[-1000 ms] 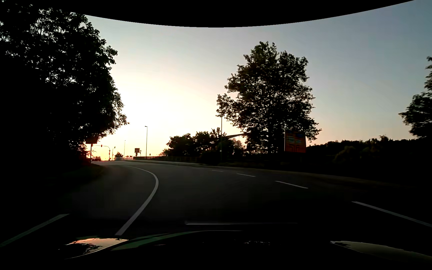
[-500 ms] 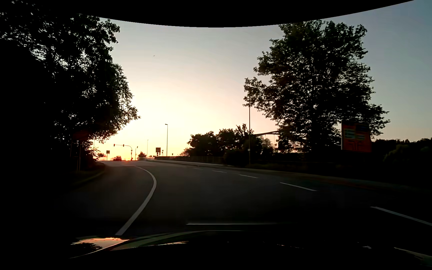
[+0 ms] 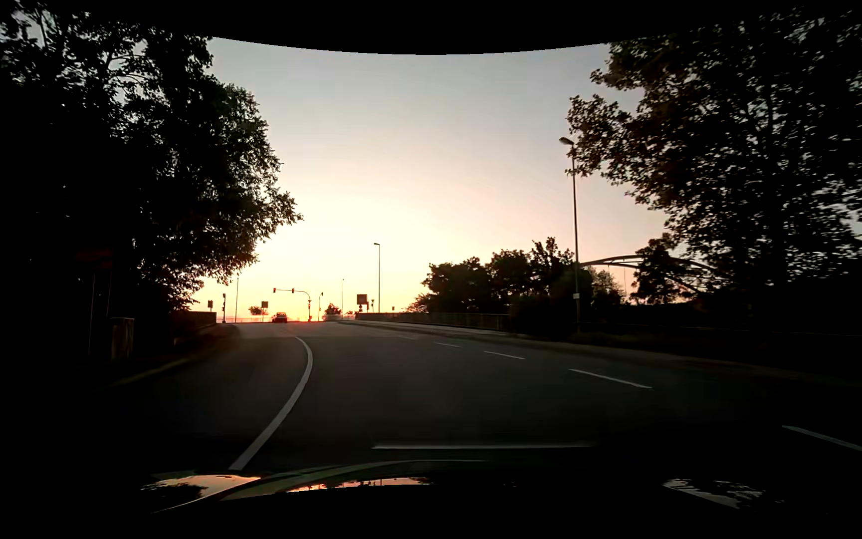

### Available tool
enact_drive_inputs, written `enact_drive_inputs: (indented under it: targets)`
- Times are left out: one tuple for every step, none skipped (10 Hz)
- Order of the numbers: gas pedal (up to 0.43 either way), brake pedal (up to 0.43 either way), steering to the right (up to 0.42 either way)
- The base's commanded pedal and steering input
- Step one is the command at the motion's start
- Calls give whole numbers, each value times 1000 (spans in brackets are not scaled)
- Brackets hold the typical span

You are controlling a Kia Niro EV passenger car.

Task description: Follow the waypoints while adhering to traffic rules and regulations

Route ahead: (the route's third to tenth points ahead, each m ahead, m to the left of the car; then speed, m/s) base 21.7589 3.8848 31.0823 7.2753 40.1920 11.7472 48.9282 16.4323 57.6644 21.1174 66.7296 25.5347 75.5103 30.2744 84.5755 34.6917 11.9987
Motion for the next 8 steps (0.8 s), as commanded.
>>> enact_drive_inputs:
  targets:
    - [150,0,-99]
    - [138,0,-99]
    - [138,0,-97]
    - [130,0,-95]
    - [130,0,-90]
    - [118,0,-86]
    - [110,0,-79]
    - [87,0,-75]
